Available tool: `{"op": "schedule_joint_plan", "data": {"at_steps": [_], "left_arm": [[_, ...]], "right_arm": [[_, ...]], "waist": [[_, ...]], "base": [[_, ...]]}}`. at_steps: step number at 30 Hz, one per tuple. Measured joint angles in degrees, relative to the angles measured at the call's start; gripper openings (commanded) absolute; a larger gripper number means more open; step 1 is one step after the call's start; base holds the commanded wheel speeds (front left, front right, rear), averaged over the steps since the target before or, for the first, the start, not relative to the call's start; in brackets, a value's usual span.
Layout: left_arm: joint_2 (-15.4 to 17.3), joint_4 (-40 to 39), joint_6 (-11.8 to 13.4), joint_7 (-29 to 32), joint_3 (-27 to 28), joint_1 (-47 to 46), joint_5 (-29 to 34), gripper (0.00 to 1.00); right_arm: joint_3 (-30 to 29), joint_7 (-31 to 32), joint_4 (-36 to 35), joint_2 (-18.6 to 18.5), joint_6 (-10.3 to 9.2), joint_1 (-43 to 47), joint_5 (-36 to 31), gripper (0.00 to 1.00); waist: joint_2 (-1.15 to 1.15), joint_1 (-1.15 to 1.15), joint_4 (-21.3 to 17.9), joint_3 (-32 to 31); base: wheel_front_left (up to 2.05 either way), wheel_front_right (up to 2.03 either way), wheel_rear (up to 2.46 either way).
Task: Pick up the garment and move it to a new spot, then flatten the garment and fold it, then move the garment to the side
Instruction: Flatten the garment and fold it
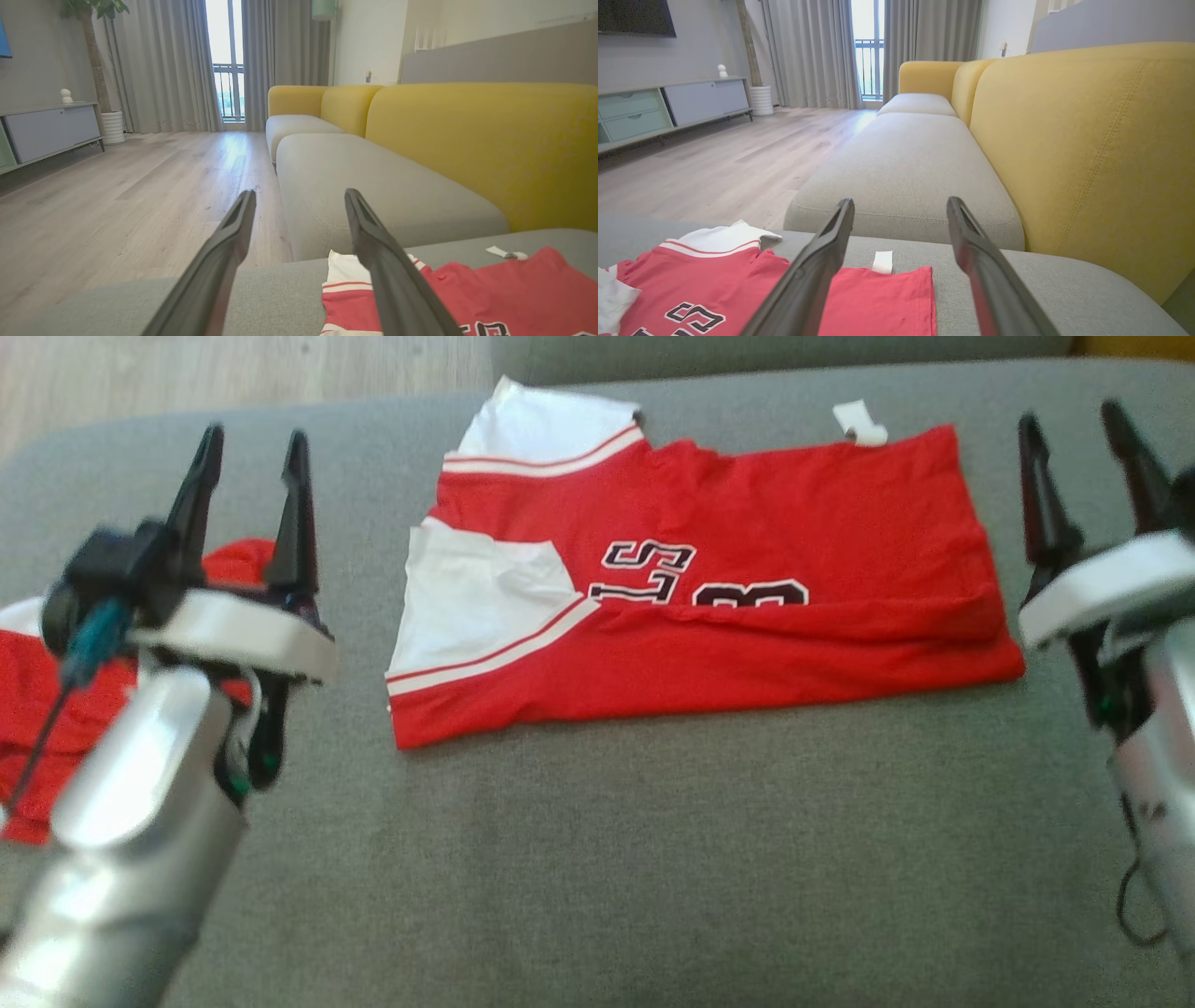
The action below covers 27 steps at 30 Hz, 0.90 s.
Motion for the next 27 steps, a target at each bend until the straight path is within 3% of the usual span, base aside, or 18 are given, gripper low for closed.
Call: {"op": "schedule_joint_plan", "data": {"at_steps": [5,11,18,27], "left_arm": [[-2.13,-9.68,2.63,-0.4,7.01,8.94,3.15,1.0],[-6.83,-15.0,3.0,-0.4,11.85,22.88,10.48,1.0],[-13.12,-14.81,0.86,-0.38,15.72,30.96,16.79,1.0],[-16.6,-12.68,-3.16,-0.4,21.6,31.8,22.05,1.0]], "right_arm": [[-3.98,-1.68,-3.58,2.92,0.0,5.79,-2.9,1.0],[-10.89,-2.27,-7.79,8.77,0.0,16.26,-7.6,1.0],[-15.0,-2.43,-11.23,14.69,0.0,25.61,-12.25,1.0],[-16.25,-2.07,-15.43,16.28,0.0,26.6,-14.15,1.0]], "waist": [[0.0,0.0,-0.4,-2.03],[0.0,0.0,-0.91,-4.09],[0.0,0.0,-1.43,-5.27],[0.0,0.01,-2.22,-4.46]], "base": [[0.0,0.0,0.0],[0.0,0.0,0.0],[0.0,0.0,0.0],[0.0,0.0,0.0]]}}
